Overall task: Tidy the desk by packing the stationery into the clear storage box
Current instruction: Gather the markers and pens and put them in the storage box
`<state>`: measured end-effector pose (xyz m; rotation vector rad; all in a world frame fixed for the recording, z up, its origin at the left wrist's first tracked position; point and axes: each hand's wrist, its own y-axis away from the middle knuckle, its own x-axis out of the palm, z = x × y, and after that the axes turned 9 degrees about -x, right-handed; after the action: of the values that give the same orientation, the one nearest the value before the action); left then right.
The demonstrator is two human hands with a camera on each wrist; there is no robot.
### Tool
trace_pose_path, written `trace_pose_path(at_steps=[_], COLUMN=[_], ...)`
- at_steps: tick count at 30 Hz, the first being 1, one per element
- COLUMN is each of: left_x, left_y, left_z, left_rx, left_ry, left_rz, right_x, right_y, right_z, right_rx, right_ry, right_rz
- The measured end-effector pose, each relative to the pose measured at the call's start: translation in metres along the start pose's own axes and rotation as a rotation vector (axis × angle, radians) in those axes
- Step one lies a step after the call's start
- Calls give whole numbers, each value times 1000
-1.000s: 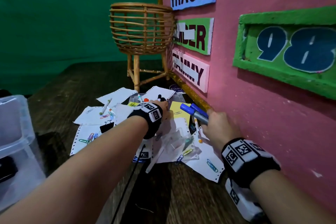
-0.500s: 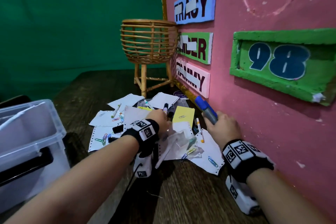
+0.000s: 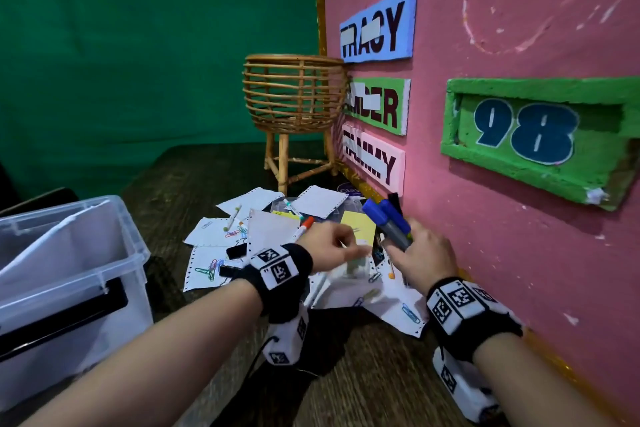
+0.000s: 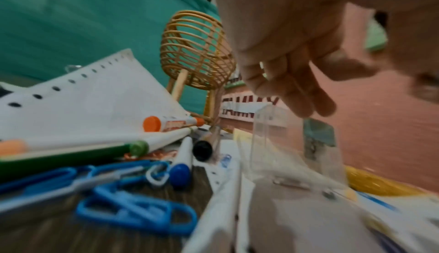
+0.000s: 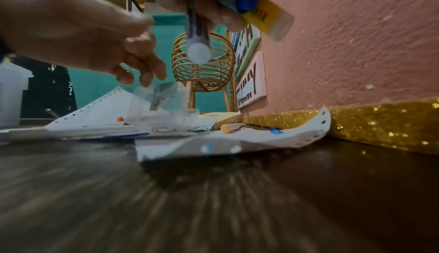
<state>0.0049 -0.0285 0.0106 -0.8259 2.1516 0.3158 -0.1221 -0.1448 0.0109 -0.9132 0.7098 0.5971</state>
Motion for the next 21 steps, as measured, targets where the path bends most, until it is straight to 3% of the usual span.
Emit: trace_pose_path(at_steps=[3, 7, 12, 15, 18, 21], left_x=[-9, -3, 6, 12, 4, -8], left_y=[-18, -29, -37, -37, -44, -43], left_z=[9, 19, 19, 15, 22, 34], left_rx=[-140, -326, -344, -347, -398, -408], left_ry=[-185, -491, -587, -610, -569, -697], left_rz=[-215, -16, 71, 58, -72, -124], right_x=[0, 4, 7, 9, 9, 8], right_y=[-1, -3, -6, -5, -6, -6], right_z=[-1, -3, -8, -8, -8, -7], right_rx=[35, 5, 32, 18, 37, 49], right_ry=[41, 79, 23, -6, -31, -41], right_rz=[-1, 70, 36, 63, 42, 36])
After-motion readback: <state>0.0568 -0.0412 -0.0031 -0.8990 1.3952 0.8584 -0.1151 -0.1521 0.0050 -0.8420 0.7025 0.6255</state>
